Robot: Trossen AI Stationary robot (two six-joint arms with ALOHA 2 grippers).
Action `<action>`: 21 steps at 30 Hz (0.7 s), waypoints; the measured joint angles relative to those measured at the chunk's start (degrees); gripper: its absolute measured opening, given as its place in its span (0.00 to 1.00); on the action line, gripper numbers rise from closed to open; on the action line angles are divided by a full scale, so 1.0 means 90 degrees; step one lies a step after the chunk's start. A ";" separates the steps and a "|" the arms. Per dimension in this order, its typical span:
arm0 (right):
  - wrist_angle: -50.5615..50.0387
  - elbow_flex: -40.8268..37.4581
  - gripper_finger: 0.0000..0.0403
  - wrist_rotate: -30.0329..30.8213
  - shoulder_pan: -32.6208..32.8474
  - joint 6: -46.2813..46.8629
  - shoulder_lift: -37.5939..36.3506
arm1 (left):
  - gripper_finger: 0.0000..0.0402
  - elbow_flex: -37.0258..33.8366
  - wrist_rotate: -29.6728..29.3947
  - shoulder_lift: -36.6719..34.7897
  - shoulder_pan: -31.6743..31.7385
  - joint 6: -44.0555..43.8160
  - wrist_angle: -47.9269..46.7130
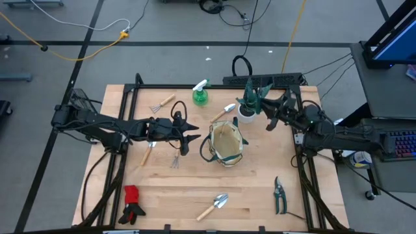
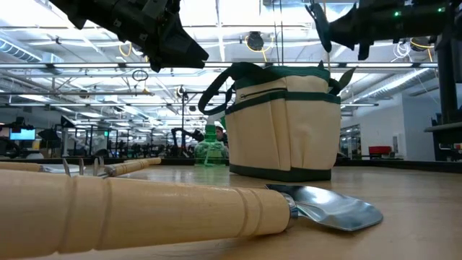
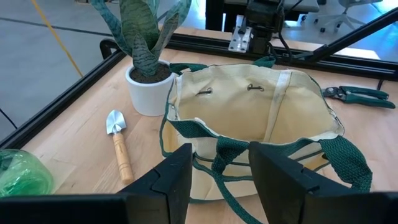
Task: Pick & Place Garden tools in Gardening bag
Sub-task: Put the top green shear scissor into the gardening bag
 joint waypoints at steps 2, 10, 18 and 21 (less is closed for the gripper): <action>0.0068 0.0000 0.14 0.0001 0.0171 0.0005 0.0016 | 0.41 0.0000 0.0000 0.0000 0.0001 0.0000 0.0000; 0.0536 0.0000 0.14 0.0008 0.0731 0.0125 0.0301 | 0.41 0.0000 0.0000 0.0000 0.0000 0.0004 0.0151; 0.0602 0.0236 0.14 0.0015 0.1135 0.0240 0.0708 | 0.41 0.0000 0.0000 0.0000 0.0001 0.0010 0.0297; 0.0537 0.0401 0.14 0.0015 0.1280 0.0240 0.0911 | 0.41 0.0000 0.0002 0.0000 0.0001 0.0010 0.0294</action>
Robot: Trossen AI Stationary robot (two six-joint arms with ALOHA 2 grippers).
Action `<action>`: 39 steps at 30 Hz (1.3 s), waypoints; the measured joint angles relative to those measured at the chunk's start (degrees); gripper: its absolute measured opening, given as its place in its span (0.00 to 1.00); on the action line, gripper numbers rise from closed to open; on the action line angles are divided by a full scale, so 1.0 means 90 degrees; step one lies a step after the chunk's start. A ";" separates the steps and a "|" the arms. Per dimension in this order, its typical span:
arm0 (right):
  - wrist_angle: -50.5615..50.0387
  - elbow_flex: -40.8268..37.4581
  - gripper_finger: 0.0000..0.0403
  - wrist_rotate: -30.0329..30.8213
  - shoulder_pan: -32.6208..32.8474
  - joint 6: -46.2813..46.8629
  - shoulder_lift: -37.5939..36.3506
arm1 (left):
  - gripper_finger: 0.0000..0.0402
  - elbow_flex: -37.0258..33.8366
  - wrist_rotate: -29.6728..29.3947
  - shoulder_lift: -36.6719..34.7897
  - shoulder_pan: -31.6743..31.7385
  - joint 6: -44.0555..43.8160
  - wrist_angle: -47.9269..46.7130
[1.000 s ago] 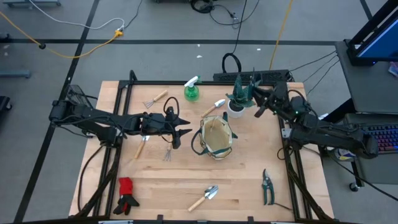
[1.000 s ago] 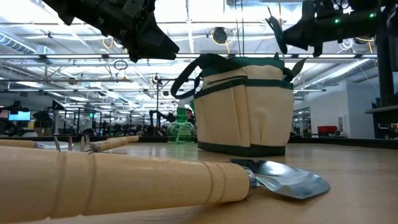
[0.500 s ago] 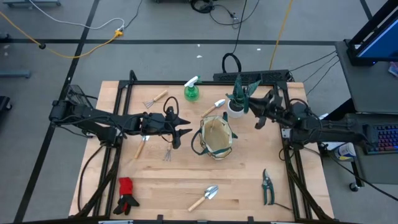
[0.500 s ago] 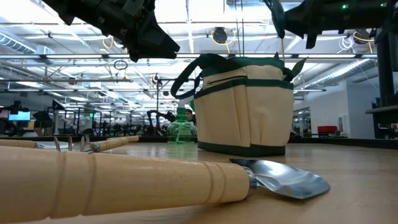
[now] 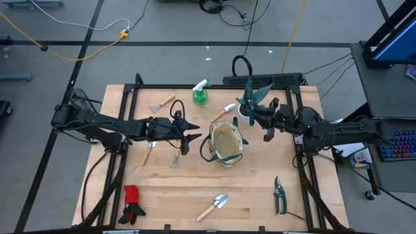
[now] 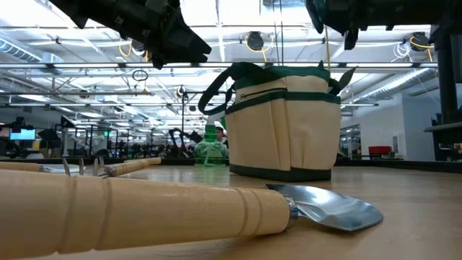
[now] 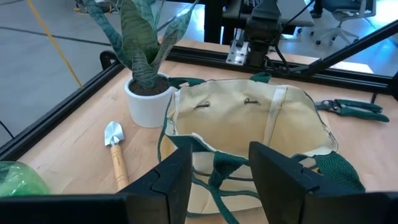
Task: Pick & Place Garden tools in Gardening bag
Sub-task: Put the top green shear scissor into the gardening bag
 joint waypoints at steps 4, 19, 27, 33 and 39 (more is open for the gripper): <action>-0.0027 0.0171 0.14 0.0003 0.0183 0.0046 0.0347 | 0.41 0.0000 0.0000 0.0000 -0.0002 0.0000 -0.0010; -0.0798 0.0968 0.14 0.0372 0.0587 0.0553 0.1439 | 0.41 0.0000 0.0000 0.0000 0.0000 0.0002 -0.0012; -0.1470 0.1248 0.14 0.0340 0.0587 0.1144 0.1794 | 0.41 0.0000 0.0000 0.0000 0.0000 0.0017 -0.0012; -0.1652 0.1245 0.14 0.0336 0.0587 0.1542 0.1961 | 0.41 0.0000 0.0000 0.0000 -0.0001 0.0027 -0.0015; -0.2023 0.1245 0.14 0.0316 0.0587 0.2114 0.2110 | 0.41 0.0000 0.0001 0.0000 -0.0002 0.0024 -0.0015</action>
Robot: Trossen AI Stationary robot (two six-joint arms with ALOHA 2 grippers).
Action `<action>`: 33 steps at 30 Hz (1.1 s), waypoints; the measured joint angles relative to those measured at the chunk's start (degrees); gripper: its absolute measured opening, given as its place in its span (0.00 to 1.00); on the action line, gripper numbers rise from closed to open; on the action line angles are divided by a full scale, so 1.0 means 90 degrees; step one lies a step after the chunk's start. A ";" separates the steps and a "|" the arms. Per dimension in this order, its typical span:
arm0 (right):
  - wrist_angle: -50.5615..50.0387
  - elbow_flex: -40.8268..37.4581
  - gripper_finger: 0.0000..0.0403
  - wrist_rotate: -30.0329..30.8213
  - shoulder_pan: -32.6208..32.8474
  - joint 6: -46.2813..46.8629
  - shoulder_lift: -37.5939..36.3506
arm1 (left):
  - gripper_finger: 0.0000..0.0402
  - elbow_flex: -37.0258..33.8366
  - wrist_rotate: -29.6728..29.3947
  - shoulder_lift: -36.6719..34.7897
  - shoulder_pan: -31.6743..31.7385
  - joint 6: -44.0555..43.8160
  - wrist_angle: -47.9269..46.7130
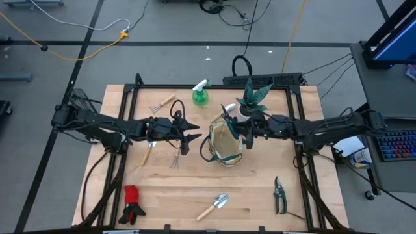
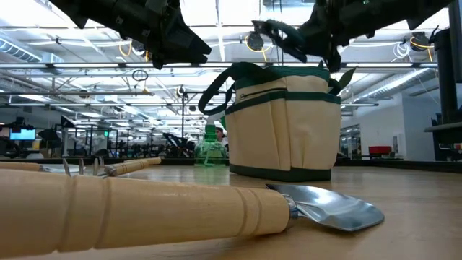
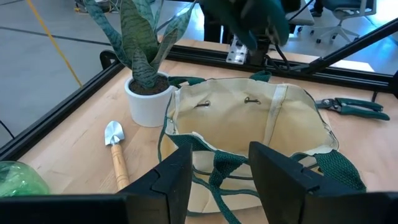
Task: Pick & Place Garden tools in Gardening bag
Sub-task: Put the top green shear scissor into the gardening bag
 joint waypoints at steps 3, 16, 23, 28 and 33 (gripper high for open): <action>-0.0209 0.0000 0.14 0.0000 0.0011 0.0376 0.0156 | 0.41 0.0000 -0.0001 0.0000 0.0002 0.0000 0.0000; -0.0439 -0.0002 0.14 -0.0500 0.0153 0.1249 0.0728 | 0.41 0.0000 -0.0001 0.0000 0.0002 0.0000 -0.0005; -0.0880 -0.0002 0.14 -0.0501 0.0349 0.1731 0.0761 | 0.41 0.0000 -0.0201 0.0000 0.0000 0.0126 0.0022; -0.1070 -0.0002 0.14 -0.0503 0.0459 0.1898 0.0761 | 0.41 0.0000 -0.0681 0.0000 0.0002 0.0131 0.0021; -0.1537 -0.0002 0.14 -0.0498 0.0457 0.2016 0.0761 | 0.41 0.0000 -0.0722 0.0000 0.0002 0.0134 0.0024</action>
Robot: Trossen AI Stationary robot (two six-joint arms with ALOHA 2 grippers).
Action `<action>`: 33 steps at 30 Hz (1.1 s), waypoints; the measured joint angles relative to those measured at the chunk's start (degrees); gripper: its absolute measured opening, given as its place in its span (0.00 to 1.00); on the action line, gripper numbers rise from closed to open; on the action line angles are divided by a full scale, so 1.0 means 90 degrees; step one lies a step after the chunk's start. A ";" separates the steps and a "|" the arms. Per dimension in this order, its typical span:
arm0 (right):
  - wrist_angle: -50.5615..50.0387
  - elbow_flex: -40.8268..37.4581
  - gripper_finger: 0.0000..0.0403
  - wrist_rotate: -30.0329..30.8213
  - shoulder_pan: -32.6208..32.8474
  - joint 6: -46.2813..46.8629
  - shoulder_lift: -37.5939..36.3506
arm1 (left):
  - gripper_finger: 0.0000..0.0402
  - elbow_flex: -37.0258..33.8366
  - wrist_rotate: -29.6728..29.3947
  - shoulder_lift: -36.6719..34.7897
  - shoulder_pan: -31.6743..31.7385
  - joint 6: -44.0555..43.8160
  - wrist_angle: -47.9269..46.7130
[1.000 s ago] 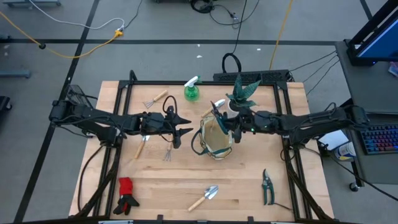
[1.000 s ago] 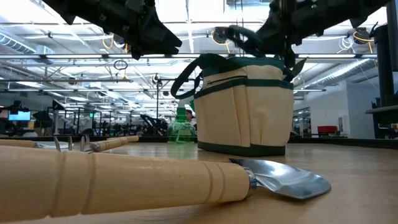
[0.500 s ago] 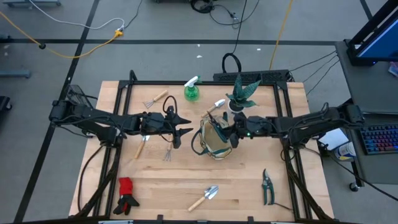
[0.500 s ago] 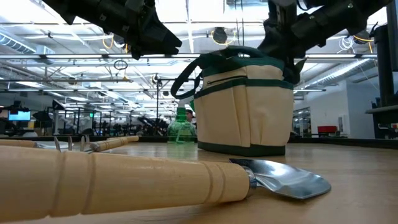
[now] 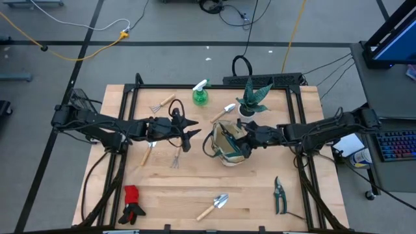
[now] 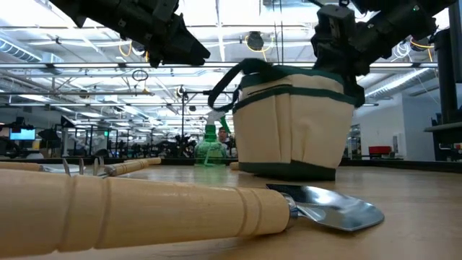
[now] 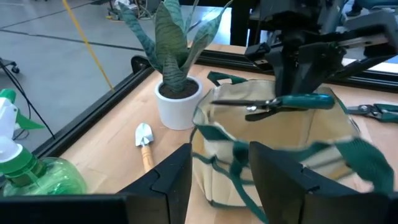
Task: Pick & Place Garden tools in Gardening bag
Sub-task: Put the top green shear scissor into the gardening bag
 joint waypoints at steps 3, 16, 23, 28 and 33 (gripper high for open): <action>-0.0204 0.0000 0.14 -0.0004 -0.0036 0.0083 -0.0002 | 0.41 0.0000 0.0000 0.0000 0.0000 0.0003 0.0000; -0.0718 -0.0002 0.14 -0.0385 -0.0483 0.0172 0.0000 | 0.41 0.0000 0.0000 0.0000 0.0000 0.0012 0.0053; -0.0802 -0.0002 0.14 -0.0681 -0.0757 0.0139 -0.0002 | 0.41 -0.0002 -0.0002 0.0000 0.0000 0.0146 0.0317; -0.0725 -0.0002 0.14 -0.0963 -0.0928 -0.0287 -0.0002 | 0.41 -0.0002 -0.0002 0.0000 0.0000 0.0325 0.0389; -0.0623 -0.0002 0.14 -0.1175 -0.0933 -0.0890 0.0000 | 0.41 -0.0002 0.0000 0.0000 0.0045 0.0375 0.0504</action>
